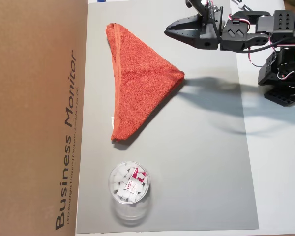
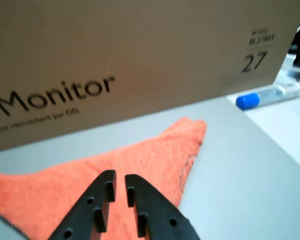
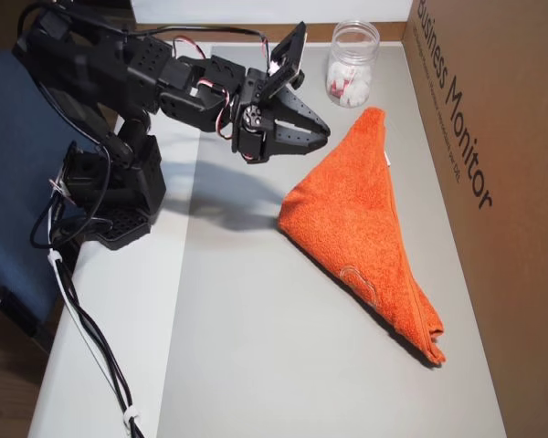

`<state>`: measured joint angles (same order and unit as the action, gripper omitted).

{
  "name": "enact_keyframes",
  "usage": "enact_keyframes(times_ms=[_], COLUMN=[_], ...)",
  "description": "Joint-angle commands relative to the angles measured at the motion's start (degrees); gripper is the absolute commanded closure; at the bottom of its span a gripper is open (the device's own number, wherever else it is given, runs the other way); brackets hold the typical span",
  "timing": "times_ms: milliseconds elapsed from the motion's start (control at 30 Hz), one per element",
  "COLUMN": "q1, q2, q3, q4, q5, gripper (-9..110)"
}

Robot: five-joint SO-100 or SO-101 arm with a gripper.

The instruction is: Fold the blanket.

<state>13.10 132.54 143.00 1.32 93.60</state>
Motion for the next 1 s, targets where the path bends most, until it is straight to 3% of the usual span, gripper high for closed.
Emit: enact_keyframes(times_ms=[0,500,967], q1=[0.09,-3.60,-5.98], q2=[4.75,19.60,41.04], q3=[-0.62,1.41,18.63], q4=[6.94,31.90,33.40], q5=[0.26,0.35,-0.70], gripper=[102,102,102])
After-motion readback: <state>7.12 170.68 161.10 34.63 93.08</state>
